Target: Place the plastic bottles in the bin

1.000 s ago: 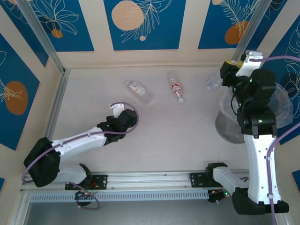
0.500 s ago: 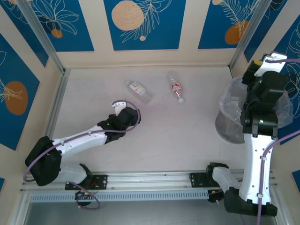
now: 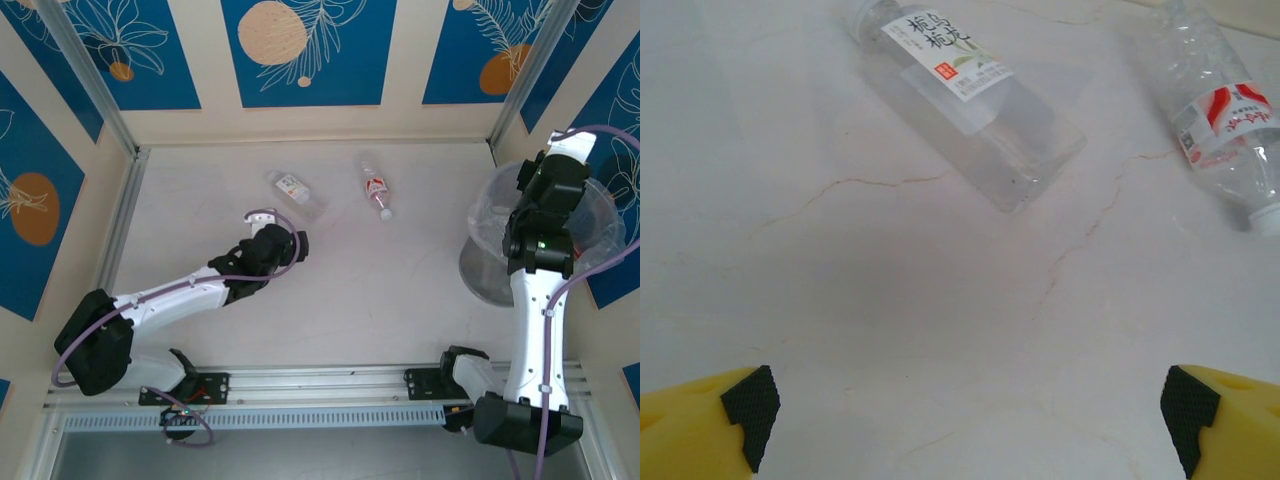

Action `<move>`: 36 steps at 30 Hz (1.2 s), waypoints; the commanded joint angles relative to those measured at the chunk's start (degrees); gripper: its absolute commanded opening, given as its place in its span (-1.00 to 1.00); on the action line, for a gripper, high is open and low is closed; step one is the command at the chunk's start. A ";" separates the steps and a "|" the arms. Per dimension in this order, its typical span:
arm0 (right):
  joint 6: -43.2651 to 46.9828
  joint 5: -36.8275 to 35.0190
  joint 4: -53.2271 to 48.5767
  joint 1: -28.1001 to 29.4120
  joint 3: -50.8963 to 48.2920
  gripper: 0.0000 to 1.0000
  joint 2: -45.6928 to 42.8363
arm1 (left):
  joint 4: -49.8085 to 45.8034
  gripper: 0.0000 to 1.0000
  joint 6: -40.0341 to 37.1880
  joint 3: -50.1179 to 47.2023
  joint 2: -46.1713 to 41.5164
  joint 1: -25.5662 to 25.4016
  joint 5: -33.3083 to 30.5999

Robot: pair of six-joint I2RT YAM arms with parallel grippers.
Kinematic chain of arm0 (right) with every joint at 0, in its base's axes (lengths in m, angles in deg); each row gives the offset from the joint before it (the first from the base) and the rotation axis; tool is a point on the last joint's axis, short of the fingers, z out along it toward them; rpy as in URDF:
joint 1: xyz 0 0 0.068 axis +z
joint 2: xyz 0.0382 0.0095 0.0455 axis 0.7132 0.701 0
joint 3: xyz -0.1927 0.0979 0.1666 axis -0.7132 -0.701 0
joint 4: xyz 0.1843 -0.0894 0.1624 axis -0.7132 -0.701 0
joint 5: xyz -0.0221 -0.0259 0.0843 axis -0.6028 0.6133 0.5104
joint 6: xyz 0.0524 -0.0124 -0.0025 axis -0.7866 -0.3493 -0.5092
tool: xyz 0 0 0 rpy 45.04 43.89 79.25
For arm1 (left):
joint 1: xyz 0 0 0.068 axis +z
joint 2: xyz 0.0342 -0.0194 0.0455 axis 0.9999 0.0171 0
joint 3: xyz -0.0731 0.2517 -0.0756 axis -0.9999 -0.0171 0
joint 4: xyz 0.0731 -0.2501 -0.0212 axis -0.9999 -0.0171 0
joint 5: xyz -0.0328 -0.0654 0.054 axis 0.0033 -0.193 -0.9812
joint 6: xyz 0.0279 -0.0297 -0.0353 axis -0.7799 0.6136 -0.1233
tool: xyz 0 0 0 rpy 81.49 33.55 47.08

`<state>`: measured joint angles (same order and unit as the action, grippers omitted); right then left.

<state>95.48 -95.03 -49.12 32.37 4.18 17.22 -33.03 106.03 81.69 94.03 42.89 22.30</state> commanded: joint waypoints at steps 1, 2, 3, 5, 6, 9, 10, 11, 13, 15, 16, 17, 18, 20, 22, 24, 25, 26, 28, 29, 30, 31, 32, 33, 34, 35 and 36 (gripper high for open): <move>2.76 -4.44 4.01 -0.88 -2.21 -1.00 -0.25 | 5.08 0.99 -4.38 1.27 -0.54 0.84 5.98; 2.87 -4.66 4.70 -1.31 -3.21 -1.00 -0.18 | 6.51 0.98 -5.30 1.21 -0.64 0.81 7.85; 2.80 -4.55 5.23 -1.74 -4.03 -1.00 -0.17 | 7.27 0.98 -5.99 1.28 -0.57 0.85 9.10; 1.58 -3.57 5.32 -2.86 -5.26 -0.97 0.24 | 8.07 0.99 -7.29 1.96 -0.34 0.85 11.26; 0.77 -3.15 4.86 -3.23 -5.33 -0.94 0.62 | 8.04 0.99 -7.74 2.38 -0.01 0.85 11.83; -3.24 -1.14 1.20 -4.24 -4.90 -0.92 1.71 | 6.97 0.99 -8.38 3.81 0.95 0.80 12.08; -4.78 0.06 -0.41 -4.68 -4.81 -0.92 2.16 | 6.64 0.99 -8.41 4.20 1.36 0.89 12.26; -6.79 1.22 -2.36 -5.01 -4.65 -0.92 2.69 | 6.57 0.98 -8.37 4.53 1.65 0.95 12.41; -9.44 2.35 -5.37 -5.32 -5.20 -0.92 3.84 | 6.50 0.99 -8.24 4.89 2.26 0.93 12.80; -10.51 2.71 -6.00 -5.33 -7.21 -0.92 5.05 | 6.32 0.99 -7.95 5.29 2.67 0.88 13.13; -10.82 2.44 -5.94 -5.23 -8.46 -0.91 5.64 | 6.24 0.99 -7.92 5.54 2.89 0.93 13.41; -11.11 2.01 -5.92 -5.08 -9.48 -0.91 6.16 | 6.17 0.98 -7.80 5.79 3.07 0.89 13.66; -11.63 1.75 -5.83 -5.11 -10.06 -0.90 6.46 | 6.15 0.99 -7.71 5.90 3.17 0.90 13.81; -12.14 1.95 -5.58 -5.08 -10.13 -0.91 6.68 | 5.91 0.98 -7.47 6.25 3.34 0.95 13.93; -12.08 2.06 -5.01 -5.09 -9.73 -0.91 6.51 | 5.80 0.99 -7.50 6.51 3.47 0.93 14.19; -11.76 2.04 -5.20 -5.08 -9.10 -0.90 6.59 | 5.81 0.99 -7.35 6.55 3.59 0.87 14.28; -12.10 2.12 -6.40 -5.14 -8.26 -0.90 6.76 | 5.79 0.99 -7.11 6.50 3.57 0.92 14.20; -12.82 2.54 -7.87 -5.07 -7.48 -0.90 6.92 | 5.88 0.98 -7.00 6.43 3.61 0.93 14.19; -14.96 4.52 -13.16 -5.12 -4.80 -0.90 7.19 | 5.88 0.98 -6.78 6.34 3.72 0.88 14.24; -16.20 6.00 -15.96 -5.19 -3.31 -0.90 7.40 | 5.73 0.98 -6.75 6.40 3.74 0.90 14.28; -17.09 7.14 -18.29 -5.21 -2.18 -0.89 7.73 | 5.63 0.98 -6.87 6.51 3.87 0.90 14.28; -18.43 7.56 -21.16 -5.24 -0.63 -0.89 8.48 | 5.49 0.98 -6.91 6.60 3.96 0.89 14.36; -19.43 7.51 -23.27 -5.20 0.27 -0.88 9.22 | 5.36 0.98 -7.00 6.77 4.00 0.93 14.35; -20.15 7.44 -24.74 -5.34 0.84 -0.87 9.92 | 5.20 0.99 -7.15 6.90 4.09 0.94 14.36; -20.73 7.04 -25.35 -5.25 0.92 -0.85 10.52 | 5.05 0.98 -7.26 7.11 4.18 0.95 14.45; -21.01 6.78 -25.39 -5.28 0.52 -0.85 11.18 | 4.92 0.98 -7.27 7.26 4.18 0.87 14.45; -21.12 6.79 -25.06 -5.32 0.12 -0.85 11.72 | 4.78 0.99 -7.35 7.35 4.27 0.88 14.51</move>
<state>79.02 -91.12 -67.46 26.99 4.05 27.08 -27.59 98.86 86.76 97.61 43.15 35.94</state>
